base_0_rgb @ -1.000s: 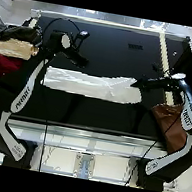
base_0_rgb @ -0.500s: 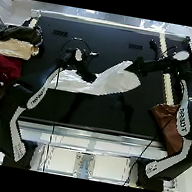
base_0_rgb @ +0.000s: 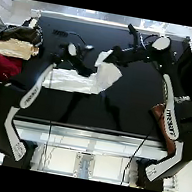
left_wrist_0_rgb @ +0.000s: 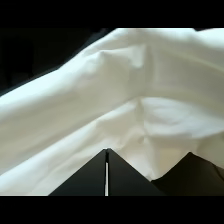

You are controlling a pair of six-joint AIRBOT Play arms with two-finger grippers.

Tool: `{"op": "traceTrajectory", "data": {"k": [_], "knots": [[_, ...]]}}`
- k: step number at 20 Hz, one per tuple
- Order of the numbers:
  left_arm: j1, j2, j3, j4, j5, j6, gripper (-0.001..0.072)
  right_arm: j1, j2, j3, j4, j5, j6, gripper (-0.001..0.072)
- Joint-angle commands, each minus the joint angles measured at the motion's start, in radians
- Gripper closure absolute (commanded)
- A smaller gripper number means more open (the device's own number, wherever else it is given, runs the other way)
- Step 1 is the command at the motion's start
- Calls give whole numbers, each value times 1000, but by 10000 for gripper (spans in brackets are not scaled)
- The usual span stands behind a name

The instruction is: Fold the shirts.

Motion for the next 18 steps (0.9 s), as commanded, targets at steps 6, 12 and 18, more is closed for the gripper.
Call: {"op": "traceTrajectory", "data": {"k": [6,12,18], "knots": [[336,293,0,20,-127,1,691,307,-130,10,27,-549,132,655],[475,359,0,20,-140,1,691,433,-135,67,-33,-756,129,283],[498,357,0,20,-159,1,691,227,-113,88,-404,-281,156,285]]}}
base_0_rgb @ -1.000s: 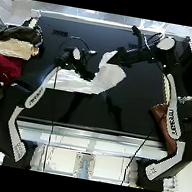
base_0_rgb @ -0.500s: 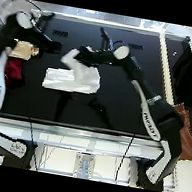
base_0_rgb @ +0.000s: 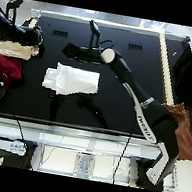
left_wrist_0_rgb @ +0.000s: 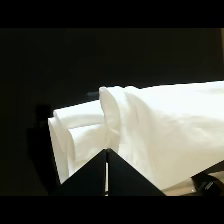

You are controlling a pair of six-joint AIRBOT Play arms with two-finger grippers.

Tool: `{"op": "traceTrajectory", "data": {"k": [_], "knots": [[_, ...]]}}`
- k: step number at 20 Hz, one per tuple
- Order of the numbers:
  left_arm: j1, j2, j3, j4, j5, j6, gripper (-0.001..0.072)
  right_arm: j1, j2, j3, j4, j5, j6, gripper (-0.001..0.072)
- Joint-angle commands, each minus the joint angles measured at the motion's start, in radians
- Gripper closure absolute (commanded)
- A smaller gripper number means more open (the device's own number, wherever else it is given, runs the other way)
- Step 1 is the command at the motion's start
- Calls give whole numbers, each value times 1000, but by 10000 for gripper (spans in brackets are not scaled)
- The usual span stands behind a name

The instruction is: Fold the shirts.

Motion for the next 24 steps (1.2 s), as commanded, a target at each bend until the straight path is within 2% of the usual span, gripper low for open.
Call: {"op": "traceTrajectory", "data": {"k": [1,4,5,6,9,10,12,17,21,22,24], "knots": [[13,2,0,0,-6,0,691,-129,3,0,-259,312,46,284],[13,-3,0,0,-6,0,691,-229,0,-36,-320,351,61,282],[13,-6,0,0,-6,0,691,-251,-3,-40,-320,346,61,248],[13,-8,0,0,-6,0,691,-269,-4,-47,-320,336,61,184],[11,-12,0,0,-6,0,691,-296,-4,-98,-317,327,63,176],[11,-13,0,-1,-6,0,690,-299,-4,-131,-307,326,81,100],[11,-14,0,0,-6,0,690,-299,-5,-223,-257,295,96,80],[11,-14,0,0,-6,0,691,-306,-35,-385,-24,172,83,88],[11,-14,0,0,-6,0,691,-300,-151,-384,401,172,-94,88],[11,-14,0,0,-6,0,690,-291,-175,-384,454,171,-122,87],[11,-14,0,0,-6,0,691,-270,-200,-384,468,171,-133,87]]}}
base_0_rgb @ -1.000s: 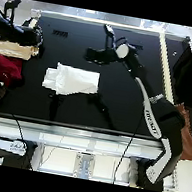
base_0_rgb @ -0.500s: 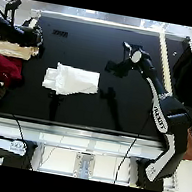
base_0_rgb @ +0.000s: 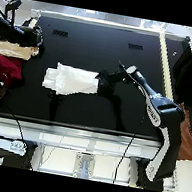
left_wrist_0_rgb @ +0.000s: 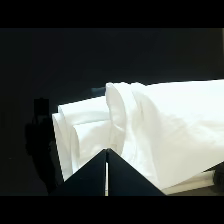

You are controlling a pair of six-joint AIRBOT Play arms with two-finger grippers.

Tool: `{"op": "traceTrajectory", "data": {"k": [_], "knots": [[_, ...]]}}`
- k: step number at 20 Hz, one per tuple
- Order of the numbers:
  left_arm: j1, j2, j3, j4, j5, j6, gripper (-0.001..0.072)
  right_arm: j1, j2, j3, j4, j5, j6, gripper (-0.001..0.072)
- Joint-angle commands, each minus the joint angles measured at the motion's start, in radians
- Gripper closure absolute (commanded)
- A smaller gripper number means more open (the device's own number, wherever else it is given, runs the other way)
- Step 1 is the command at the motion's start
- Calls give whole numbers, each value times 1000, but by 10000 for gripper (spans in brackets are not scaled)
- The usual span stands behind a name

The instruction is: Fold the shirts.

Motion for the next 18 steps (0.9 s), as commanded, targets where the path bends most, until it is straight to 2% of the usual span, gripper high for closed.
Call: {"op": "traceTrajectory", "data": {"k": [1,2,3,4,6,10,11,13,15,18], "knots": [[0,0,0,1,0,0,691,30,-50,-5,159,-3,-74,88],[0,0,0,1,0,0,690,42,-50,7,159,5,-97,110],[0,0,0,1,1,0,691,54,-50,27,159,4,-114,208],[0,0,0,0,0,0,690,66,-50,52,156,-2,-134,352],[0,0,0,0,0,0,691,78,-50,105,154,-24,-140,697],[0,0,0,0,0,0,691,44,-42,261,77,47,-142,694],[0,0,0,0,-1,0,691,23,-34,312,11,97,-129,694],[0,0,0,0,-3,0,690,-32,-6,401,-179,212,-37,695],[0,0,0,0,-4,0,690,-101,57,419,-356,306,37,694],[0,0,0,0,-4,0,691,-220,164,415,-556,454,82,695]]}}
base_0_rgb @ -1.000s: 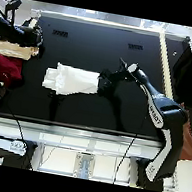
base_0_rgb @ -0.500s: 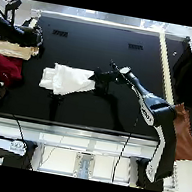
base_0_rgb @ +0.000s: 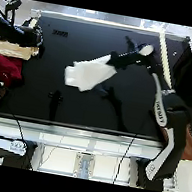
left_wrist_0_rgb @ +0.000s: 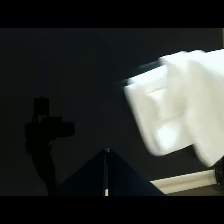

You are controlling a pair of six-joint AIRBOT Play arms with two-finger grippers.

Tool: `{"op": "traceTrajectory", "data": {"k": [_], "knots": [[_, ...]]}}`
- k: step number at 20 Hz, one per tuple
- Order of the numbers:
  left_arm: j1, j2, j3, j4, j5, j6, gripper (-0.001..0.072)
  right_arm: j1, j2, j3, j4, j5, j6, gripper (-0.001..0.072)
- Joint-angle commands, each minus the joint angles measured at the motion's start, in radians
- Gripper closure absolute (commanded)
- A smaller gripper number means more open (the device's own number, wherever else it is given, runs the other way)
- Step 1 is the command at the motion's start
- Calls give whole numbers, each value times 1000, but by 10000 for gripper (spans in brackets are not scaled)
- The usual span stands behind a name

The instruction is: Fold the shirts.

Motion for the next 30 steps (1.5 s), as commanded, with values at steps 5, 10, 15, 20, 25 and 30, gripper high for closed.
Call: {"op": "traceTrajectory", "data": {"k": [5,10,15,20,25,30], "knots": [[0,0,0,0,-1,0,691,-299,285,-60,-435,303,84,695],[0,0,0,0,-30,0,690,-528,485,-134,-548,389,71,695],[0,0,0,0,-30,-1,691,-773,782,-481,-567,368,7,695],[0,0,0,-4,-30,-16,691,-1046,1141,-1043,-570,235,-80,695],[0,0,0,-3,-30,-15,691,-1274,1289,-1451,-625,88,-113,694],[0,0,0,-3,-30,-15,691,-1329,1289,-1480,-703,77,-101,421]]}}
